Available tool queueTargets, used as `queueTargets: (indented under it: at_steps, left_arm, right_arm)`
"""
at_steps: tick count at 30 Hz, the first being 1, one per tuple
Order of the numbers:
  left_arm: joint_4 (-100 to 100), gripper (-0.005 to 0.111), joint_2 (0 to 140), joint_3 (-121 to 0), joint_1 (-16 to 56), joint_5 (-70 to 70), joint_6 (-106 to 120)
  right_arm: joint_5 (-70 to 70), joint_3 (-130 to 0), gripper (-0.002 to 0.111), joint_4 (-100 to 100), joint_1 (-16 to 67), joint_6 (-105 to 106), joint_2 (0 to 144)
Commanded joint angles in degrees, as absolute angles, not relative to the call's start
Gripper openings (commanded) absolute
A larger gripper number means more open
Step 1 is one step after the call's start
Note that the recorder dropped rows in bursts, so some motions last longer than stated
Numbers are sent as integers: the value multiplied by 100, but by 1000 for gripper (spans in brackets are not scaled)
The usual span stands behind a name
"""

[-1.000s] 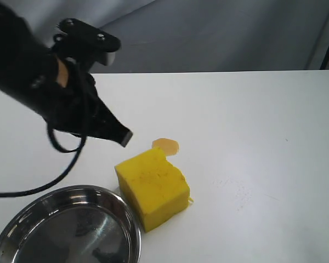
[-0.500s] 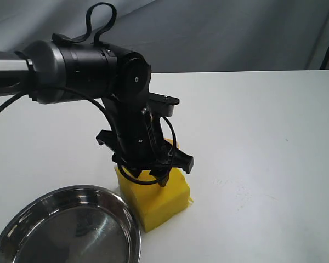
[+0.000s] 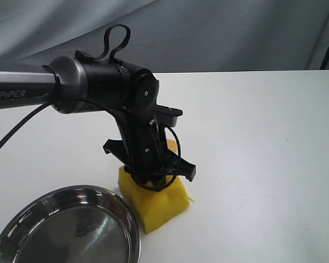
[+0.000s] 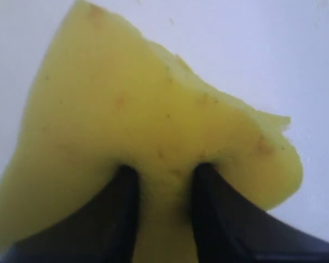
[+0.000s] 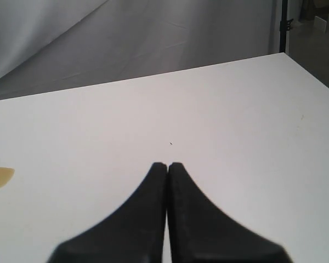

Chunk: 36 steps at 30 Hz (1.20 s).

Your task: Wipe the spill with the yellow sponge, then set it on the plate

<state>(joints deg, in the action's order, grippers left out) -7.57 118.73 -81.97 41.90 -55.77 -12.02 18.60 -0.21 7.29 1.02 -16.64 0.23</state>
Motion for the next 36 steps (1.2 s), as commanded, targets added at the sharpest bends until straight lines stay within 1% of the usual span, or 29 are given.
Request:
queueTargets:
  at_steps: [1, 6, 15, 21, 26, 30, 36]
  left_arm:
    - [-742, 0, 12072, -8165, 4220, -5502, -833]
    - [-588, 0, 11993, -8431, 4220, -5635, -552]
    - [103, 0, 12005, -10019, 4162, -6346, -784]
    - [-338, 0, 12613, -10865, 3665, -6491, -779]
    - [-379, 0, 13252, -11311, 3363, -6611, -731]
    - [-509, 0, 13738, -11574, 3324, -6684, -717]
    - [-1796, 0, 14180, -11748, 3375, -6684, -105]
  right_arm:
    - [1856, 0, 0, 761, 63, -1651, 0]
    - [1856, 0, 0, 761, 63, -1651, 0]
    - [1856, 0, 0, 761, 63, -1651, 0]
    - [1856, 0, 0, 761, 63, -1651, 0]
    - [1856, 0, 0, 761, 63, -1651, 0]
    - [1856, 0, 0, 761, 63, -1651, 0]
    - [1856, 0, 0, 761, 63, -1651, 0]
